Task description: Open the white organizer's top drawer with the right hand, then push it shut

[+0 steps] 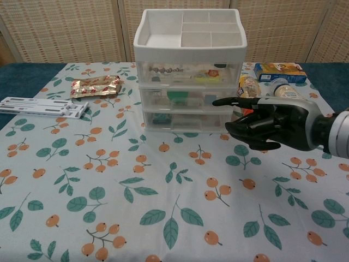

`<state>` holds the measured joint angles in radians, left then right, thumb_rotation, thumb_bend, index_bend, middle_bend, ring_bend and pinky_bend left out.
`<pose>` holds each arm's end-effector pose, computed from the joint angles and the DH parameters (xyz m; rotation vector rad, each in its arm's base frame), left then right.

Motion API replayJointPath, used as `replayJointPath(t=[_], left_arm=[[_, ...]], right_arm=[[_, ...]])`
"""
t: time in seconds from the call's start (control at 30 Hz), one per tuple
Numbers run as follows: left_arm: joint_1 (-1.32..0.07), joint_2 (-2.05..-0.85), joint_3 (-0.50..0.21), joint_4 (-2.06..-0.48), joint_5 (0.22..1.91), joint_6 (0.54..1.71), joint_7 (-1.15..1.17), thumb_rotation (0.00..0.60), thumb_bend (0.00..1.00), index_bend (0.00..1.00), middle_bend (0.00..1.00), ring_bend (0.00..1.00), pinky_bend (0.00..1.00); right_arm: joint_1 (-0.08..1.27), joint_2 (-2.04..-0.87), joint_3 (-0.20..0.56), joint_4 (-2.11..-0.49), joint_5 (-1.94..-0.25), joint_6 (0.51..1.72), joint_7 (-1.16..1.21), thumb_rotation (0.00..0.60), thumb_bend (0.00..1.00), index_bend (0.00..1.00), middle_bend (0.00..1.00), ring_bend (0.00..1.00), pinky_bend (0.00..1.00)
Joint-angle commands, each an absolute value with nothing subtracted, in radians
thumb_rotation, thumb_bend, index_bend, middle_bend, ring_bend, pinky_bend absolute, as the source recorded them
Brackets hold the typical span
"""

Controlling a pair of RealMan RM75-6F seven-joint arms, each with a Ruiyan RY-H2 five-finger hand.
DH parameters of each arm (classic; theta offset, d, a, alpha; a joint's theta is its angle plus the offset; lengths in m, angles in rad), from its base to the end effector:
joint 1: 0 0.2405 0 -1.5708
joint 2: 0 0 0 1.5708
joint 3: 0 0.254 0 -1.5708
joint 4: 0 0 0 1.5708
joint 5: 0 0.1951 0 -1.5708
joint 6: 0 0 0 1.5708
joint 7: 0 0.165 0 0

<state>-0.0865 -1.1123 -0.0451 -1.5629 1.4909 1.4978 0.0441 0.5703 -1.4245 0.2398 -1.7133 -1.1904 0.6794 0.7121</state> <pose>-0.3131 0.2010 0.1806 -1.3984 -0.8223 -0.8347 -0.1488 -0.2984 -0.0139 1.3364 -2.2982 1.2593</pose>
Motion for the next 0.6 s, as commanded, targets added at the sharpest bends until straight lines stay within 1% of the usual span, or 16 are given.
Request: replayJointPath(t=[0.03, 0.27, 0.6], left_arm=[[-0.086, -1.112, -0.044, -1.561, 1.491, 1.498, 0.041, 0.600, 0.21, 0.07, 0.02, 0.07, 0.08], [-0.090, -1.111, -0.045, -1.559, 1.491, 1.489, 0.040, 0.600, 0.21, 0.07, 0.02, 0.07, 0.08], [-0.094, -1.105, -0.044, -1.559, 1.486, 1.478, 0.044, 0.600, 0.21, 0.07, 0.02, 0.07, 0.08]], right_arm=[[0.584, -1.457, 0.259, -1.686, -1.192, 0.673, 0.741, 0.600, 0.52, 0.07, 0.77, 0.88, 0.99], [0.606, -1.515, 0.292, -1.653, -1.199, 0.696, 0.763, 0.600, 0.52, 0.07, 0.78, 0.89, 0.99], [0.659, -1.580, 0.333, -1.592, -1.172, 0.681, 0.771, 0.600, 0.52, 0.07, 0.78, 0.89, 0.99]])
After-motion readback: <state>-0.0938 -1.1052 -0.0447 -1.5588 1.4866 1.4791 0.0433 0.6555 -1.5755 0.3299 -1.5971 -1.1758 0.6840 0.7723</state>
